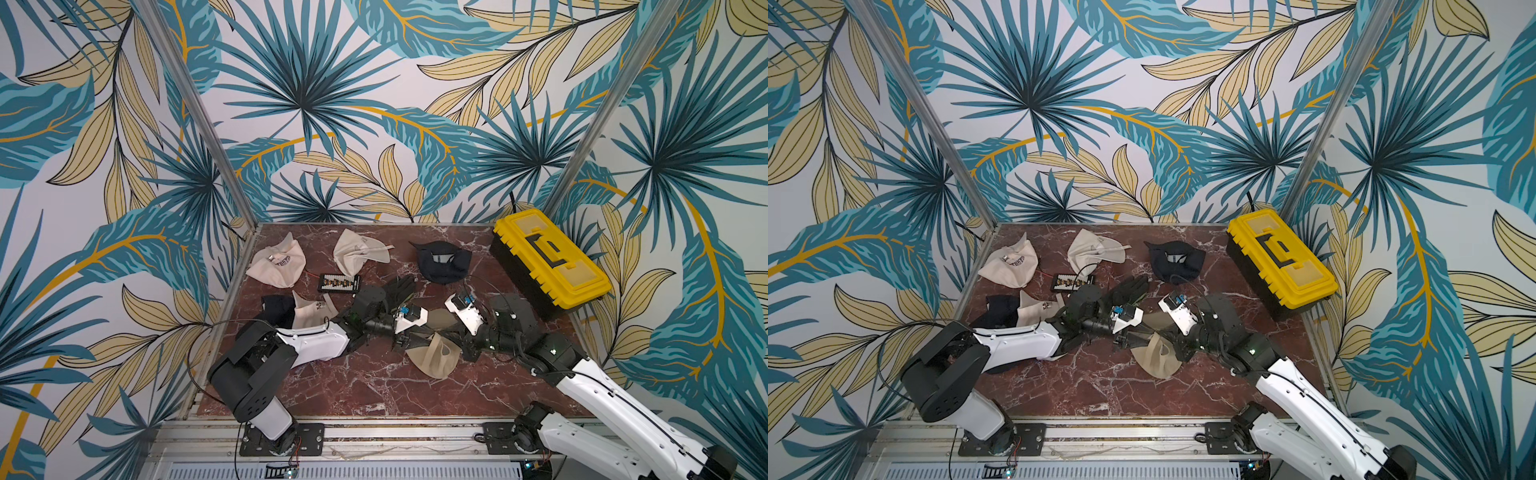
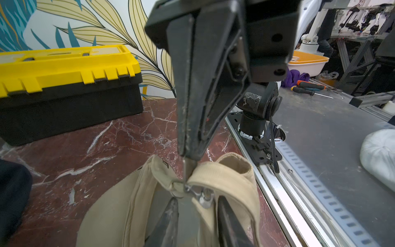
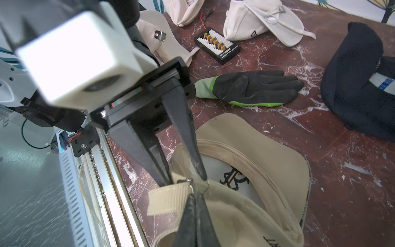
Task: Open the adjustable buckle of the baseball cap
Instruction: Pull the adjustable strap on the baseball cap.
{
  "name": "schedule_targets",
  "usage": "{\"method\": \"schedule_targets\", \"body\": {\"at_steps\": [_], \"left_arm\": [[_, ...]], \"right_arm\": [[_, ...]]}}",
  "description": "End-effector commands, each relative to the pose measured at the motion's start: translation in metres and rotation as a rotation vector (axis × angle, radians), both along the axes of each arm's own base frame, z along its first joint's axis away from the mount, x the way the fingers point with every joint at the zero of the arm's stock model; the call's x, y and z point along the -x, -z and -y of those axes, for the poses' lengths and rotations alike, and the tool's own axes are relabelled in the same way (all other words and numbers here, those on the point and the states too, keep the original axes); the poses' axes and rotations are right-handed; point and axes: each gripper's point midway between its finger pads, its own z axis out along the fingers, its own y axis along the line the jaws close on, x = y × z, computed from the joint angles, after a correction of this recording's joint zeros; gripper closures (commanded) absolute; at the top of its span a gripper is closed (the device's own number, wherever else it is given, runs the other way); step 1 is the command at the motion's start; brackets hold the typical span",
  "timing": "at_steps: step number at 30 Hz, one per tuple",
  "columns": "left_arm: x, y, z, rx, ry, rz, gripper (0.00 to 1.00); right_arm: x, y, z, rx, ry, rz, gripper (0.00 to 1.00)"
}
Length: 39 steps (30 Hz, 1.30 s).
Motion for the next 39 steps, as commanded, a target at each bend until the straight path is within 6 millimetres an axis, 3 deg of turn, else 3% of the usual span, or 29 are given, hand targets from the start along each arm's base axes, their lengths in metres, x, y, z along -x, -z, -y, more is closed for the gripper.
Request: {"method": "schedule_targets", "body": {"at_steps": [1,10,16,20,23,27,29,34,39], "left_arm": [[-0.007,-0.009,0.003,0.01,-0.008,-0.068,0.67],[-0.009,-0.009,0.006,-0.003,0.007,-0.189,0.72],[-0.002,-0.011,0.006,0.001,0.036,-0.189,0.83],[0.002,-0.014,0.005,0.009,0.056,-0.179,1.0],[0.005,-0.011,0.003,0.007,0.067,-0.172,1.0],[0.007,-0.005,-0.004,0.005,0.062,-0.145,1.0],[0.005,-0.001,-0.01,0.006,0.056,-0.129,1.0],[0.017,0.0,-0.023,0.047,0.137,-0.022,1.0],[0.026,-0.002,-0.032,0.092,0.185,0.098,1.0]], "right_arm": [[0.003,-0.003,-0.003,-0.01,-0.048,0.08,1.0],[0.001,-0.002,-0.005,0.003,-0.048,0.09,1.0],[-0.004,-0.005,-0.008,-0.002,-0.033,0.088,1.0],[-0.009,-0.003,-0.007,0.012,-0.006,0.065,1.0],[-0.013,-0.002,-0.004,0.016,0.031,0.051,1.0],[-0.017,-0.009,0.007,0.018,0.116,0.044,0.51],[-0.018,-0.011,0.014,0.021,0.147,0.066,0.4],[-0.012,-0.005,0.018,0.048,0.123,0.048,0.36],[0.007,-0.001,-0.005,0.011,-0.078,0.043,0.36]]}}
